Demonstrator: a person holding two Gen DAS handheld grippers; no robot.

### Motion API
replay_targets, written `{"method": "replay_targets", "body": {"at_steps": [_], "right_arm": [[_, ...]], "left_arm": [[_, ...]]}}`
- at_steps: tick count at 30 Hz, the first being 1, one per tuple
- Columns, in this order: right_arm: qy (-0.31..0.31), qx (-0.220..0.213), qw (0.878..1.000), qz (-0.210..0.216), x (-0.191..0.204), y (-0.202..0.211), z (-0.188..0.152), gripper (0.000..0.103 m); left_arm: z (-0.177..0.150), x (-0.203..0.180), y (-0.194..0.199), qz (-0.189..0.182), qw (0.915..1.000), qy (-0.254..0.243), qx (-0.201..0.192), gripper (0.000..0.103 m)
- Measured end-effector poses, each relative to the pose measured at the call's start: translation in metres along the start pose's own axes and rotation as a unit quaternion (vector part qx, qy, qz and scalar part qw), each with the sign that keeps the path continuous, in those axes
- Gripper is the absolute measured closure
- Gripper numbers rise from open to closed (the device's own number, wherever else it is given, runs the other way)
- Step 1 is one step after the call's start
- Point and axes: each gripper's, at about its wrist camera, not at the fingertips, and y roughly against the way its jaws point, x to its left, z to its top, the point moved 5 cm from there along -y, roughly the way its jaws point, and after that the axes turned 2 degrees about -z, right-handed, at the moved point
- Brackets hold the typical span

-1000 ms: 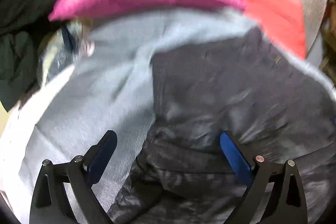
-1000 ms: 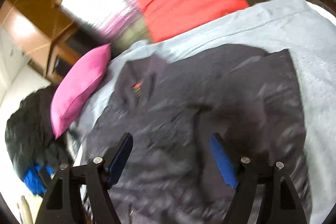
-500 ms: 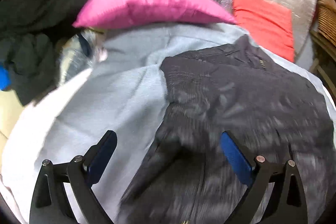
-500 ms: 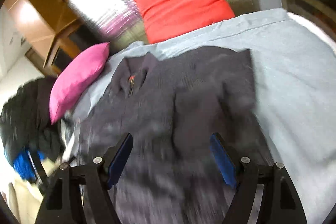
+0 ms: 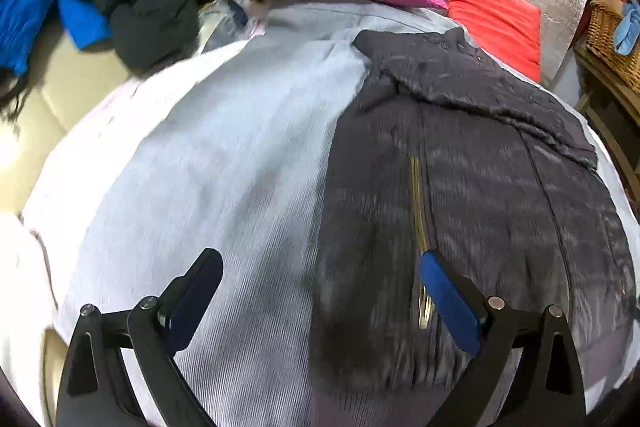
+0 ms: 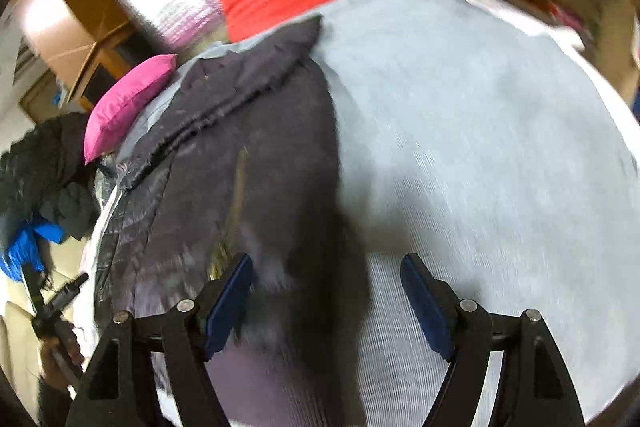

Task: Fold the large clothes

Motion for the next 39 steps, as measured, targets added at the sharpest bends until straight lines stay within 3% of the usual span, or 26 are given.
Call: {"method": "replay_targets", "body": {"at_steps": [3,10,14,19,20,24,28,31,35,39], "right_arm": [[-0.015,-0.002,1.000,0.014,-0.005,0.007,-0.021,0.024],[-0.030,0.014,0.996,0.082,0.015,0.004,-0.040,0.024],[-0.051,0.018,0.994,0.096,0.018,-0.004,-0.047,0.025],[-0.054,0.026,0.994,0.086,0.017,-0.008,-0.049,0.056],[-0.057,0.027,0.994,0.086,0.015,-0.007,-0.050,0.058],[-0.047,0.028,0.995,0.082,0.015,-0.006,-0.051,0.059],[-0.042,0.029,0.995,0.090,0.016,-0.008,-0.051,0.046],[-0.031,0.029,0.995,0.087,0.018,-0.008,-0.053,0.047],[-0.014,0.047,0.998,0.050,0.018,-0.009,-0.053,0.083],[0.000,0.050,0.998,0.044,0.025,-0.005,-0.050,0.093]], "left_arm": [[-0.016,0.005,0.007,-0.011,0.9999,0.009,0.004,0.004],[-0.041,0.009,0.002,-0.021,0.9992,0.014,0.030,0.004],[-0.052,0.004,-0.001,-0.028,0.9984,0.007,0.048,0.004],[-0.059,0.003,-0.005,-0.035,0.9977,0.019,0.056,0.004],[-0.059,0.003,-0.006,-0.035,0.9975,0.021,0.057,0.004],[-0.061,0.003,-0.006,-0.037,0.9976,0.017,0.056,0.004],[-0.062,0.003,-0.007,-0.040,0.9974,0.016,0.058,0.003],[-0.062,0.004,-0.008,-0.042,0.9971,0.019,0.061,0.004],[-0.063,0.003,-0.008,-0.043,0.9970,0.015,0.062,0.007],[-0.063,-0.001,-0.006,-0.064,0.9958,0.006,0.065,0.024]]}}
